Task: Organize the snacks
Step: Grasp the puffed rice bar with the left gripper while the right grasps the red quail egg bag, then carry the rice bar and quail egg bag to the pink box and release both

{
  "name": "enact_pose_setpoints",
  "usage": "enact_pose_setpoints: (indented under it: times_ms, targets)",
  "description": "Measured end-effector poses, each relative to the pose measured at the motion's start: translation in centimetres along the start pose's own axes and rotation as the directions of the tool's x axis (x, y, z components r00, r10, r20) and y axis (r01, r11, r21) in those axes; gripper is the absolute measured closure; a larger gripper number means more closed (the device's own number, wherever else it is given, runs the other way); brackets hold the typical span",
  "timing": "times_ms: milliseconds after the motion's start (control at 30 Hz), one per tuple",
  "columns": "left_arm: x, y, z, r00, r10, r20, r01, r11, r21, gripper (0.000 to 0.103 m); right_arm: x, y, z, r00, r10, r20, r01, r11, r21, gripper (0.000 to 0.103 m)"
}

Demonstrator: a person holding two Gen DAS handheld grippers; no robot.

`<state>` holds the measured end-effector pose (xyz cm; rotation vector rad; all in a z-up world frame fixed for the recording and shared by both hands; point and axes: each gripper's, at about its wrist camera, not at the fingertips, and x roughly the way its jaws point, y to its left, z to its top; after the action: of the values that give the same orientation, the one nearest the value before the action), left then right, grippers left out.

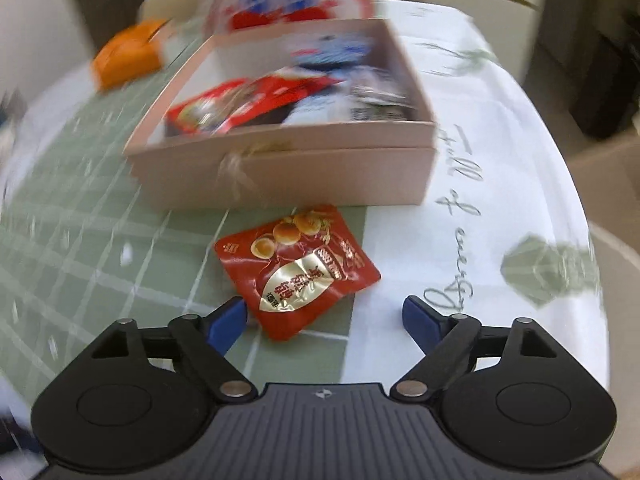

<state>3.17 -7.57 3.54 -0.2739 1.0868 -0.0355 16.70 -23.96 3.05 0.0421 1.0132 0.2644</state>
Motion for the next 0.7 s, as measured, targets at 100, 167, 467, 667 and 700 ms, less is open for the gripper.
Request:
enact_pose_setpoints:
  times_ms: [100,167,467,667,700]
  targets:
    - [0.0,0.1,0.0,1.000,-0.007,-0.003,0.007,1.000,0.003,0.065,1.2,1.5,0.6,0.997,-0.075,0.009,0.074,0.995,0.061,0.003]
    - [-0.1,0.2,0.0,1.000,-0.013,-0.002,0.013,1.000,0.003,0.065,2.3,3.0,1.1,0.991,-0.134,0.024,0.133,0.991,0.018,0.003]
    - [-0.3,0.9,0.0,0.999,-0.037,-0.016,0.036,0.999,-0.023,0.069,1.7,1.2,1.7,0.999,-0.051,0.018,0.053,0.986,-0.161,0.027]
    - [-0.3,-0.4,-0.3,0.994,-0.089,-0.069,0.089,0.996,-0.010,0.070,-2.1,-1.9,-1.0,0.997,0.023,-0.074,-0.040,0.972,-0.231,0.028]
    - [-0.4,-0.8,-0.4,0.993,-0.093,-0.070,0.094,0.996,0.002,0.070,-2.8,-2.0,-1.3,0.997,0.032,-0.075,-0.049,0.968,-0.245,0.028]
